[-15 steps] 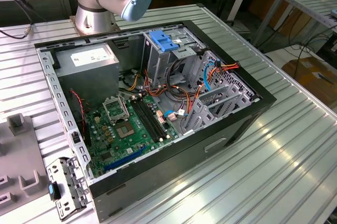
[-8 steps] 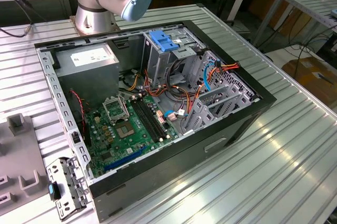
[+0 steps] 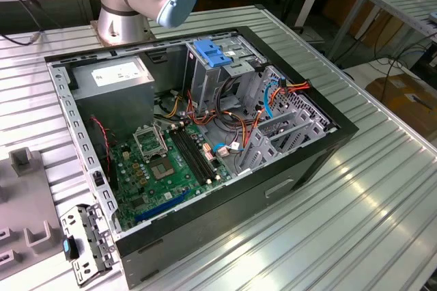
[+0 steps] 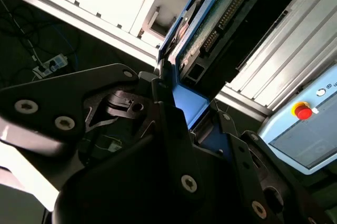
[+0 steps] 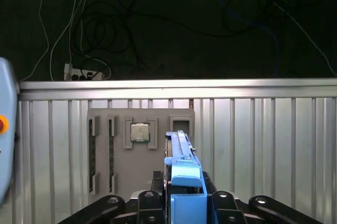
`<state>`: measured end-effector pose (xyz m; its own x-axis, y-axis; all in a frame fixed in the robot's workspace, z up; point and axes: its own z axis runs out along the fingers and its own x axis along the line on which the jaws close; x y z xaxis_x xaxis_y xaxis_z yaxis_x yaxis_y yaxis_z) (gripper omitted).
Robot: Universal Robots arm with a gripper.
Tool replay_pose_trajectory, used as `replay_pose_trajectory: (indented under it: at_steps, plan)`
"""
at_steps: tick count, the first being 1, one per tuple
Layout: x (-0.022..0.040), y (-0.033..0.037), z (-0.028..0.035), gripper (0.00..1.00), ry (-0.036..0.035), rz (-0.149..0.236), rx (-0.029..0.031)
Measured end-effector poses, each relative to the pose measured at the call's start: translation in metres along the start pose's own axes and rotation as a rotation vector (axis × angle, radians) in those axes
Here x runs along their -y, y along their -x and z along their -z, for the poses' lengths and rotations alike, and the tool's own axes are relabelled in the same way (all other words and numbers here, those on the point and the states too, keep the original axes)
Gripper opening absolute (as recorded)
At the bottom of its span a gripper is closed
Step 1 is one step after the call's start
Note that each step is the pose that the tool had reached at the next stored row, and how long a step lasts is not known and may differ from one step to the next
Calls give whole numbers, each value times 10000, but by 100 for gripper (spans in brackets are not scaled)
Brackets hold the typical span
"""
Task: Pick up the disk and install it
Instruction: 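Pick up the disk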
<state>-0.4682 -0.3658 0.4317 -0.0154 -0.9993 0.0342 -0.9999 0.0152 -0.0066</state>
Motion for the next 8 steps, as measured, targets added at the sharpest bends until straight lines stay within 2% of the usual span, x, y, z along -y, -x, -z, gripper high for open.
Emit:
replay_pose_trajectory:
  at_steps: [4, 6, 8]
  plan:
    - [0, -3, 83, 37, -2, 1, -108]
    - [1, -6, 161, 37, -3, 1, -161]
    - [1, -7, 210, 37, -4, 1, -198]
